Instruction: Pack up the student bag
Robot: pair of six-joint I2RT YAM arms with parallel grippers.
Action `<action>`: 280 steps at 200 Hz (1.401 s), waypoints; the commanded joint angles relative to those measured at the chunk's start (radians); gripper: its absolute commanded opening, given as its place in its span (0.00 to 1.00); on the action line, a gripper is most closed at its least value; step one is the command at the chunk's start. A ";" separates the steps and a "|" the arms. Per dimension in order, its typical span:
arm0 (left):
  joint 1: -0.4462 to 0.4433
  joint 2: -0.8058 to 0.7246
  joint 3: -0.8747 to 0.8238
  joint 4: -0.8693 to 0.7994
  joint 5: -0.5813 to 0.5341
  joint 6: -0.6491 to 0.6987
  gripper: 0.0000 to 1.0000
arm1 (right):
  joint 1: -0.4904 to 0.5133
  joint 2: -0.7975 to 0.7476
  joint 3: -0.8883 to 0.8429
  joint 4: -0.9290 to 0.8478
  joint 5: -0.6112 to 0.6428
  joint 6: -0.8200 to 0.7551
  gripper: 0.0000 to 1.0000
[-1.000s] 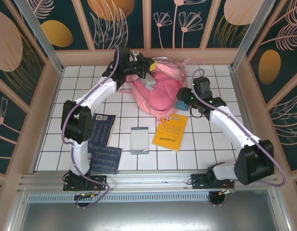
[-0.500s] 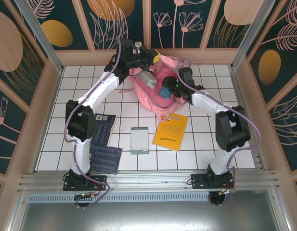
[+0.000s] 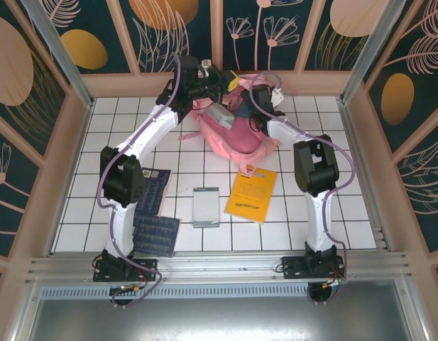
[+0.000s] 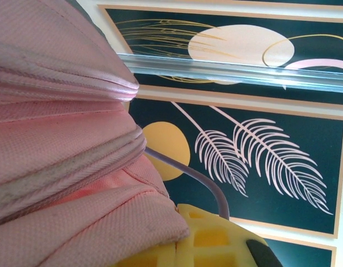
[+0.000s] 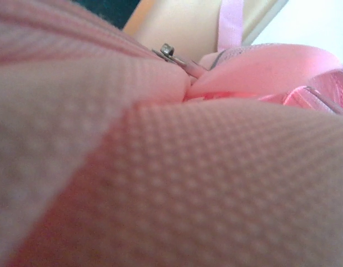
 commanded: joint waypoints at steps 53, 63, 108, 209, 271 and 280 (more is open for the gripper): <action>-0.015 0.014 0.049 0.054 0.055 0.005 0.00 | 0.029 -0.343 -0.429 0.363 -0.200 -0.355 0.92; -0.015 0.004 0.049 0.021 0.035 0.028 0.00 | 0.030 -0.401 -0.503 0.406 -0.241 -0.391 0.91; -0.012 -0.044 0.001 -0.004 0.004 0.079 0.00 | 0.116 -0.623 -0.688 0.428 -0.358 -0.635 0.86; -0.003 -0.121 -0.165 -0.060 -0.014 0.197 0.00 | 0.111 -0.949 -0.789 0.217 -0.225 -0.351 0.87; -0.004 -0.132 -0.206 -0.023 -0.009 0.176 0.00 | 0.025 -0.734 -0.660 0.307 -0.493 0.408 0.91; -0.004 -0.134 -0.203 -0.022 -0.010 0.177 0.00 | 0.034 -0.708 -0.671 0.360 -0.514 0.483 0.95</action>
